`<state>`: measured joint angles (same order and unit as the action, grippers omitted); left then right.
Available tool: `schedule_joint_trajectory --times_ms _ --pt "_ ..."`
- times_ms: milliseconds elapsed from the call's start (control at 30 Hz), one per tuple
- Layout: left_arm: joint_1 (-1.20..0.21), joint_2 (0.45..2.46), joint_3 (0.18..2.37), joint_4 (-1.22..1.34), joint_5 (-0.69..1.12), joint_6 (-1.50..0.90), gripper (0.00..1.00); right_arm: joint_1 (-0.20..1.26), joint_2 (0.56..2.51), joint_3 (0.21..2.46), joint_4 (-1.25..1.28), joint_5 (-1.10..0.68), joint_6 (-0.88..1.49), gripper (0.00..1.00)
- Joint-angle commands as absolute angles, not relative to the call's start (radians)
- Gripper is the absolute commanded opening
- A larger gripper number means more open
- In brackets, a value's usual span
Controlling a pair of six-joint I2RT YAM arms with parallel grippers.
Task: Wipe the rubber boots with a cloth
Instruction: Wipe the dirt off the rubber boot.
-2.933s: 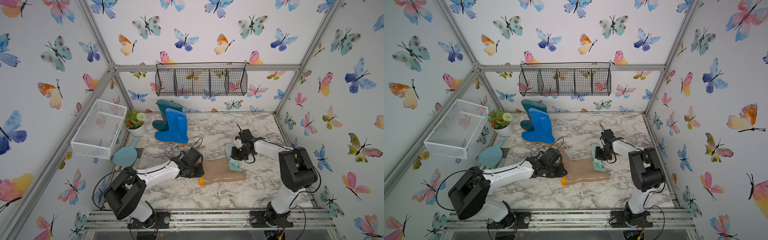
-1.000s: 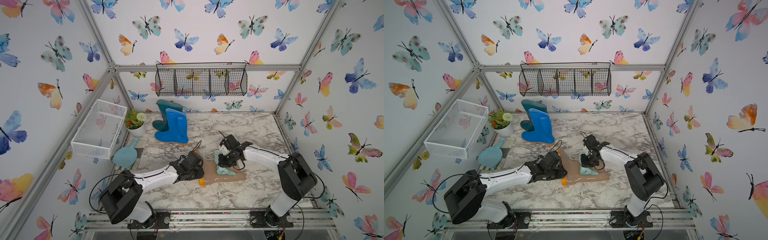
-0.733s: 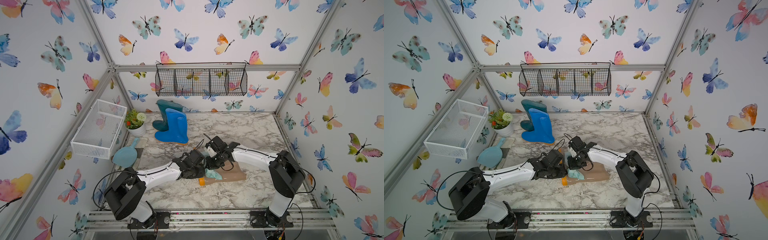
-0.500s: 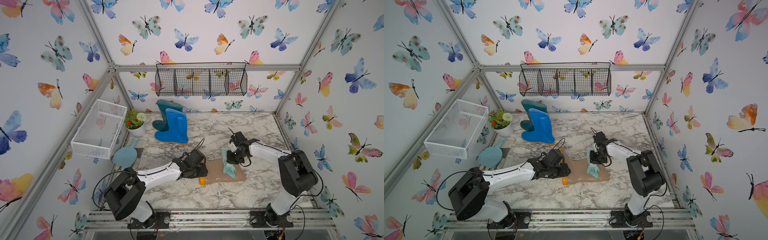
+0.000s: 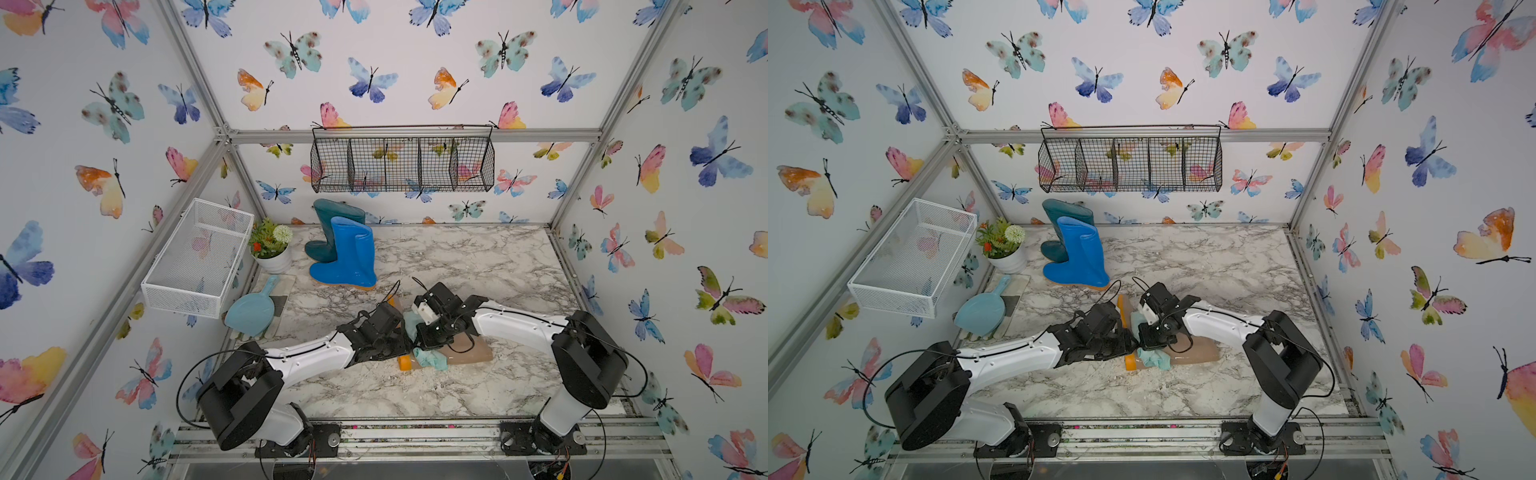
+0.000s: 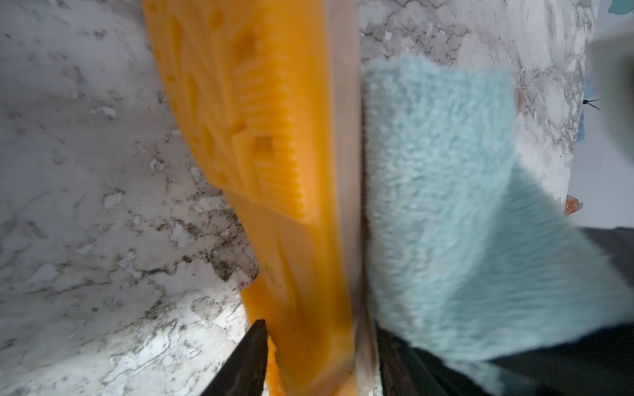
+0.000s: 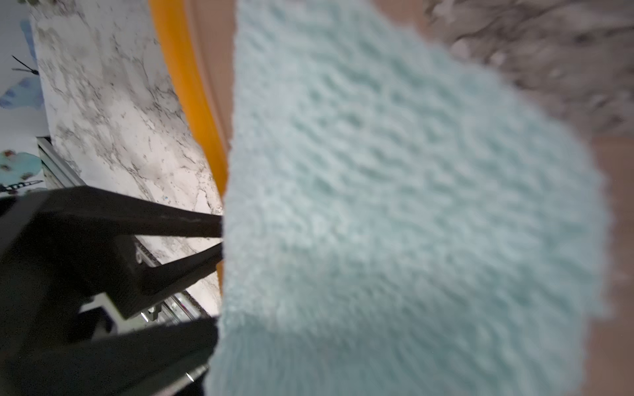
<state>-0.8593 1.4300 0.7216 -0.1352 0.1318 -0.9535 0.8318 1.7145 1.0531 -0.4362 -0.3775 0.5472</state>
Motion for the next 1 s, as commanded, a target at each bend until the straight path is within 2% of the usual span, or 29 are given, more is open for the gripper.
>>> schedule_joint_trajectory --times_ms 0,100,200,267,333,433,567,700,767,867,967 --pt "-0.864 1.457 0.706 -0.091 0.176 -0.975 0.49 0.809 1.736 1.040 -0.503 -0.349 0.566 0.03" --pt "-0.864 1.454 0.697 -0.089 0.175 -0.976 0.47 0.696 1.684 0.978 -0.560 -0.298 0.525 0.03" --pt "-0.864 1.453 0.691 -0.086 0.175 -0.975 0.46 0.497 1.606 0.861 -0.574 -0.318 0.483 0.02" --pt "-0.864 1.456 0.683 -0.077 0.177 -0.975 0.44 0.438 1.569 0.836 -0.601 -0.281 0.447 0.03" --pt "-0.863 1.459 0.679 -0.068 0.184 -0.976 0.42 0.437 1.560 0.841 -0.608 -0.301 0.439 0.02" --pt "-0.864 1.470 0.681 -0.060 0.192 -0.977 0.39 0.477 1.575 0.851 -0.540 -0.427 0.499 0.02" --pt "-0.864 1.481 0.690 -0.060 0.196 -0.976 0.29 0.684 1.640 0.996 -0.526 -0.373 0.542 0.02" --pt "-0.854 1.486 0.705 -0.069 0.196 -0.972 0.17 0.832 1.732 1.126 -0.489 -0.432 0.528 0.02" --pt "-0.849 1.485 0.723 -0.090 0.184 -0.964 0.12 0.839 1.763 1.155 -0.522 -0.418 0.504 0.02" --pt "-0.840 1.480 0.743 -0.117 0.164 -0.957 0.05 0.820 1.771 1.164 -0.614 -0.282 0.459 0.03" --pt "-0.828 1.479 0.747 -0.123 0.163 -0.957 0.02 0.702 1.745 1.095 -0.655 -0.274 0.437 0.03"
